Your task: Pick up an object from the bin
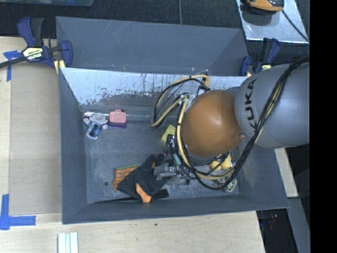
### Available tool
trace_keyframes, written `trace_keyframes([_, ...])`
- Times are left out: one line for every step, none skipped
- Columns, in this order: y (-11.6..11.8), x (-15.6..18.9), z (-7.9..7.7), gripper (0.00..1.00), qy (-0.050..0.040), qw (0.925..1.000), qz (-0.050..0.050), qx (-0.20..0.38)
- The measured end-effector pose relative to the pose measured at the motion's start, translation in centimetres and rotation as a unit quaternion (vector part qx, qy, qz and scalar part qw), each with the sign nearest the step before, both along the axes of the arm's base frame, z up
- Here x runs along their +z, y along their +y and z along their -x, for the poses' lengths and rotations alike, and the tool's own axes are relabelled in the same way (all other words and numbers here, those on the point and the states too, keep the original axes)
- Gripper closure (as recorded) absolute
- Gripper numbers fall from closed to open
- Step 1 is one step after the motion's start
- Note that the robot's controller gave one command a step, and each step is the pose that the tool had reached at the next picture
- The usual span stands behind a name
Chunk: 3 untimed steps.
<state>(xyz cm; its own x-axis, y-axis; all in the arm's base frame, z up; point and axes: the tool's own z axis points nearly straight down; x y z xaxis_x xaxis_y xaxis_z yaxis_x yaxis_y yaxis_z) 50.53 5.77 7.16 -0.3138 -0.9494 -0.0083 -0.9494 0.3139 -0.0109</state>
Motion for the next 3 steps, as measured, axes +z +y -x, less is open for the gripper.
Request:
trace_keyframes([0.0, 3.4, 0.0, 1.00, 0.0006, 1.0000, -0.001, -0.001])
trace_keyframes([0.0, 5.9, 0.0, 1.00, -0.0002, 1.0000, -0.001, -0.001])
trace_keyframes([0.0, 7.1, -0.1, 1.00, -0.0020, 1.0000, -0.001, -0.002])
